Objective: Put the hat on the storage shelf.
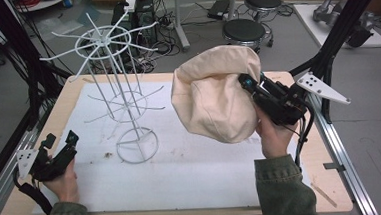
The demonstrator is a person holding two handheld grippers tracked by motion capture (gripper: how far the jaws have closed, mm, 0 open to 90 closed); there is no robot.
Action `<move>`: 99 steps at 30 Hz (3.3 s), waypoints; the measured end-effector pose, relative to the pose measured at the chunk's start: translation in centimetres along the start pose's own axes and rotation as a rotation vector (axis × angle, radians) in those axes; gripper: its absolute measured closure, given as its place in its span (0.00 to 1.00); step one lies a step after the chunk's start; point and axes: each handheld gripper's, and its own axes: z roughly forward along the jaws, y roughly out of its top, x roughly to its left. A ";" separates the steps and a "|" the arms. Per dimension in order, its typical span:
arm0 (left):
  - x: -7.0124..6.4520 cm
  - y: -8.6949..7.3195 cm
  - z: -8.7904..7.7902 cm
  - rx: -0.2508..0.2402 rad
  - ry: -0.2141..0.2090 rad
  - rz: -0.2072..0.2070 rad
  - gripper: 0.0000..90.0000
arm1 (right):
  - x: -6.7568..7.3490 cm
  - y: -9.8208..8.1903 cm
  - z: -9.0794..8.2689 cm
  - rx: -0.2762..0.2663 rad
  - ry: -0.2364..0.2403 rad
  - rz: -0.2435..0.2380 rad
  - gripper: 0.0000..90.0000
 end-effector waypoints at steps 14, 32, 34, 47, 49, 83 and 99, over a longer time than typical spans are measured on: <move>0.3 -0.2 -0.6 0.004 0.008 -0.034 0.29 | 1.2 2.3 0.1 -0.061 0.040 0.023 0.76; 0.3 -0.4 -1.1 0.015 0.001 -0.046 0.29 | 2.6 7.7 1.7 -0.142 0.083 0.026 0.76; 0.3 -0.4 -1.1 0.015 0.002 -0.048 0.29 | 2.7 7.9 1.9 -0.143 0.083 0.024 0.76; 0.4 -0.4 -1.1 0.013 0.001 -0.057 0.29 | 4.9 10.8 3.7 -0.182 0.116 -0.004 0.76; 0.4 -0.4 -1.1 0.012 0.001 -0.060 0.29 | 5.2 11.2 4.0 -0.190 0.123 -0.007 0.76; 0.6 -0.4 -1.3 0.010 -0.002 -0.098 0.30 | 1.7 1.8 5.1 0.014 0.276 0.073 0.73; 0.8 -0.3 -1.4 0.001 0.004 -0.108 0.30 | 1.3 -1.8 6.2 0.116 0.231 0.046 0.72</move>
